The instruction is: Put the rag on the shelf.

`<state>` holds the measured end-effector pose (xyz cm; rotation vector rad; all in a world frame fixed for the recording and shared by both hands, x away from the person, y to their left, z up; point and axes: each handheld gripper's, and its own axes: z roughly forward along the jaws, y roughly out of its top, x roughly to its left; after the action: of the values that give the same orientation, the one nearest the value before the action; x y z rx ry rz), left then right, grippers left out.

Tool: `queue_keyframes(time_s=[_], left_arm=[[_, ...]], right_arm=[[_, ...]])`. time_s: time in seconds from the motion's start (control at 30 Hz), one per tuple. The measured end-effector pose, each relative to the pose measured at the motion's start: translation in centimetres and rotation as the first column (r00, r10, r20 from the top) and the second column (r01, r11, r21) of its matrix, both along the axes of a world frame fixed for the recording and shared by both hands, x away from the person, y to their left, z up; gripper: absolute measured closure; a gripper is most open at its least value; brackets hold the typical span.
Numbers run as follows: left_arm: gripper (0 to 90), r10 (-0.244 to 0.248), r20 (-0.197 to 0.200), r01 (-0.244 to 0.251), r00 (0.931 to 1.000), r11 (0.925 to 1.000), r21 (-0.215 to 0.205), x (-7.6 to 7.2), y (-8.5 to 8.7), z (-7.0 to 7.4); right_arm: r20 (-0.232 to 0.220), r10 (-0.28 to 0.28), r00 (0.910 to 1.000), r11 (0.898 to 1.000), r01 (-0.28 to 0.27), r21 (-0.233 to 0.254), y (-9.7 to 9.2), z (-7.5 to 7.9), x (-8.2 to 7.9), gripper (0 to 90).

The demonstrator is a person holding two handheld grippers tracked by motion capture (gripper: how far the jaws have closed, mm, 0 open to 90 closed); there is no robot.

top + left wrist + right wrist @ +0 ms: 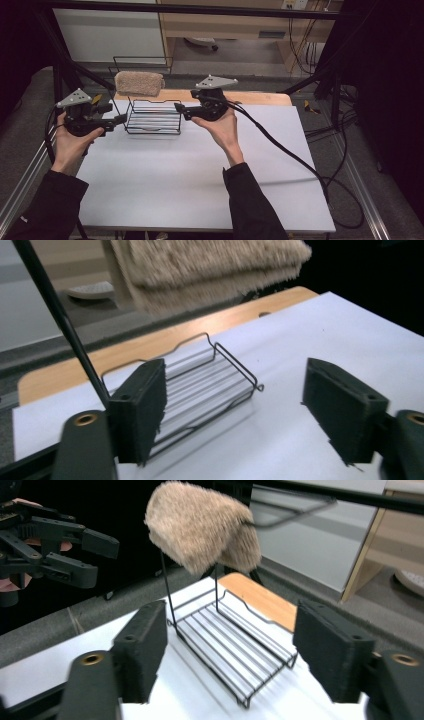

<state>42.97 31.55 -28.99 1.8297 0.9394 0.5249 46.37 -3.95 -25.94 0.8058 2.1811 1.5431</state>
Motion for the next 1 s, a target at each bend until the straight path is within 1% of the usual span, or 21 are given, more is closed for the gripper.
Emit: queue_keyframes(time_s=[0.13, 0.17, 0.3, 0.4, 0.57, 0.67, 0.83, 0.97, 1.0], left_arm=[[17.9, -0.014, -0.007, 0.014, 0.9999, 0.9998, 0.014, -0.5, -0.6, -1.6], [16.5, -0.011, -0.006, 0.011, 0.9999, 0.9997, 0.021, -0.6, -0.7, -1.9], [12.7, -0.024, -0.015, 0.024, 0.9996, 0.9996, 0.014, -1.1, -1.5, -3.3], [10.9, -0.035, -0.029, 0.035, 0.9990, 0.9992, 0.018, -1.4, -2.1, -4.5], [10.4, -0.053, -0.045, 0.053, 0.9976, 0.9986, 0.002, -2.1, -2.8, -6.4], [10.4, -0.064, -0.057, 0.064, 0.9963, 0.9979, 0.003, -2.5, -3.1, -7.3], [10.5, -0.067, -0.056, 0.068, 0.9961, 0.9976, 0.011, -3.4, -3.3, -8.6], [10.5, -0.066, -0.056, 0.067, 0.9962, 0.9977, 0.012, -4.1, -3.3, -9.5], [10.5, -0.067, -0.057, 0.069, 0.9961, 0.9975, 0.018, -4.2, -3.3, -9.7]], right_arm=[[-0.027, -0.017, 0.9995, 1.000, 0.016, -0.021, -1.7, -1.1, -0.4, 18.0], [-0.031, -0.022, 0.9993, 0.999, 0.021, -0.028, -2.2, -1.4, -0.4, 15.9], [-0.064, -0.041, 0.9971, 0.998, 0.038, -0.039, -4.1, -2.7, -0.8, 11.2], [-0.083, -0.054, 0.9951, 0.998, 0.050, -0.042, -5.5, -3.7, -1.2, 9.5], [-0.112, -0.073, 0.9911, 0.996, 0.067, -0.054, -7.8, -5.2, -1.9, 6.1], [-0.120, -0.082, 0.9894, 0.996, 0.077, -0.045, -9.2, -6.1, -2.5, 4.9], [-0.132, -0.101, 0.9861, 0.994, 0.095, -0.047, -11.4, -7.9, -3.5, 3.1], [-0.152, -0.115, 0.9817, 0.993, 0.108, -0.050, -13.1, -9.5, -4.3, 1.9], [-0.157, -0.117, 0.9807, 0.993, 0.110, -0.054, -13.5, -10.0, -4.4, 1.7]])
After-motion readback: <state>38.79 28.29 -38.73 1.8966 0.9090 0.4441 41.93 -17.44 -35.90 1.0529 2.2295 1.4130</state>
